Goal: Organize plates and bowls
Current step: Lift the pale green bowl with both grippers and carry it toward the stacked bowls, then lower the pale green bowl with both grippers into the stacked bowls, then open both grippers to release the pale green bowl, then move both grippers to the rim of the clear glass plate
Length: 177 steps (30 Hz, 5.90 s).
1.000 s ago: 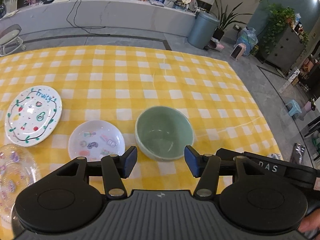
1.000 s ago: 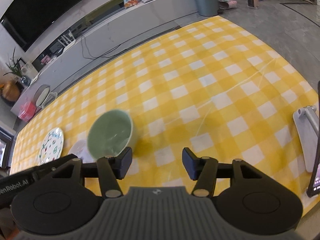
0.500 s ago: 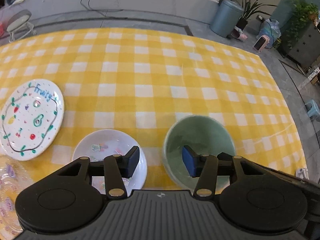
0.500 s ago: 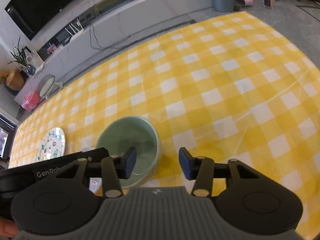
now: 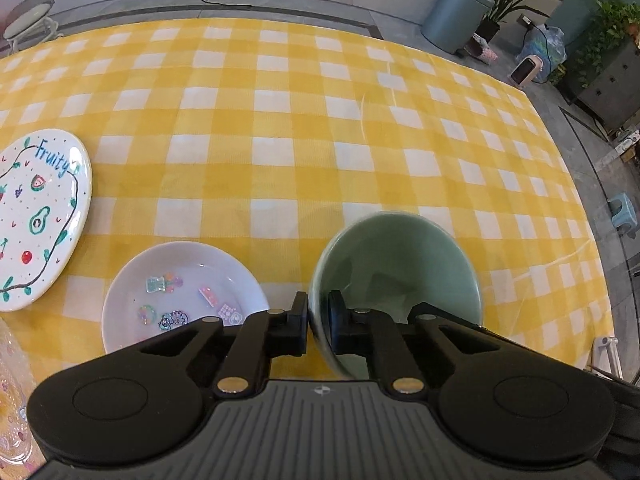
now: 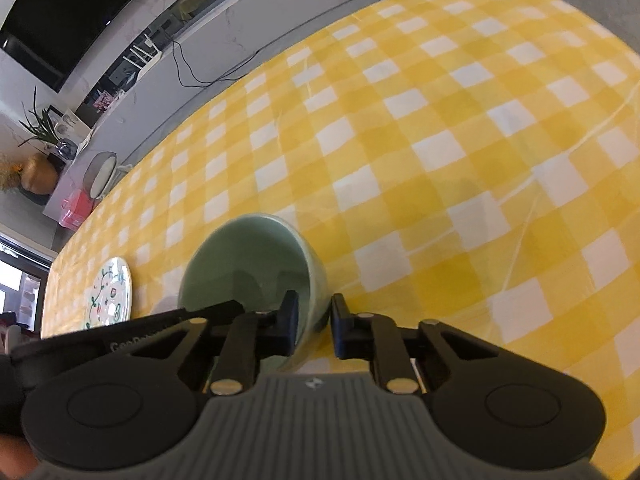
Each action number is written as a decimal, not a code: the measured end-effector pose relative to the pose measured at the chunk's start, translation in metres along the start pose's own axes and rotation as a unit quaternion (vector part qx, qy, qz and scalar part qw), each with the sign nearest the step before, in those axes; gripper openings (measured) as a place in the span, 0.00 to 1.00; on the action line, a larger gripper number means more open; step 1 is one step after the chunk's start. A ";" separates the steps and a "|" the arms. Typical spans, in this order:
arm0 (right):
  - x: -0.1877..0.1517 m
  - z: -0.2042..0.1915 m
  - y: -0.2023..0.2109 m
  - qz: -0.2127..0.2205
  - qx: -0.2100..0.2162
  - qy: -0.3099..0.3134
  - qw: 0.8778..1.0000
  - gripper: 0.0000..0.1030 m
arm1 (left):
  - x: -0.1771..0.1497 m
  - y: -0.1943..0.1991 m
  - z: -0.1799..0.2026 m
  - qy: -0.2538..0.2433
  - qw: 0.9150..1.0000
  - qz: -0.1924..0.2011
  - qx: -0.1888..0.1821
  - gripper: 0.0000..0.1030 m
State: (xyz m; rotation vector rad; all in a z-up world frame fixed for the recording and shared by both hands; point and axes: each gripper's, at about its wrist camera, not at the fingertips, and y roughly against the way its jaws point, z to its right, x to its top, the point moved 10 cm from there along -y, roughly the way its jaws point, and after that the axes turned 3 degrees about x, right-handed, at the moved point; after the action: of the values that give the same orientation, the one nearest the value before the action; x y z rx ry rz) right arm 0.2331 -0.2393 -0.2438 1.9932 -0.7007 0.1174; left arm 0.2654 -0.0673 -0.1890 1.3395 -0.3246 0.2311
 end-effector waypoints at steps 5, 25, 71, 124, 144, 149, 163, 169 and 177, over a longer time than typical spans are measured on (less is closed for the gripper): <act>-0.003 -0.001 0.002 0.001 -0.009 0.002 1.000 0.12 | 0.000 0.000 0.004 -0.001 1.000 0.001 -0.001 0.09; -0.022 -0.033 0.076 0.024 0.013 0.025 0.999 0.10 | -0.014 0.084 0.012 -0.017 0.999 0.039 -0.001 0.08; -0.132 -0.140 0.075 -0.090 0.027 0.150 0.984 0.07 | -0.099 0.142 -0.101 0.049 0.998 -0.024 0.022 0.09; -0.092 -0.161 0.099 -0.011 0.061 0.201 0.978 0.36 | -0.059 0.192 -0.109 -0.040 0.994 0.097 0.035 0.26; -0.124 -0.157 0.071 -0.052 0.043 0.219 0.973 0.04 | -0.094 0.157 -0.118 -0.039 0.997 0.070 0.023 0.05; -0.124 -0.150 0.070 -0.052 0.030 0.218 0.974 0.02 | -0.097 0.151 -0.117 -0.033 0.998 0.057 0.016 0.03; -0.123 -0.159 0.085 -0.031 0.051 0.224 0.973 0.08 | -0.088 0.173 -0.121 -0.022 0.996 0.089 0.010 0.18; -0.128 -0.188 0.093 -0.020 0.092 0.246 0.965 0.16 | -0.083 0.191 -0.140 -0.023 0.994 0.105 0.011 0.30; -0.118 -0.219 0.074 -0.043 0.117 0.278 0.953 0.29 | -0.074 0.194 -0.196 0.048 0.993 0.106 0.020 0.47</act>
State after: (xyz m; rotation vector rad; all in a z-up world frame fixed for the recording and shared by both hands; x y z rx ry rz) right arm 0.1412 -0.0327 -0.1166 2.0693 -0.2419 0.7080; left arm 0.1483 0.1680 -0.0770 1.3283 -0.3837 0.4802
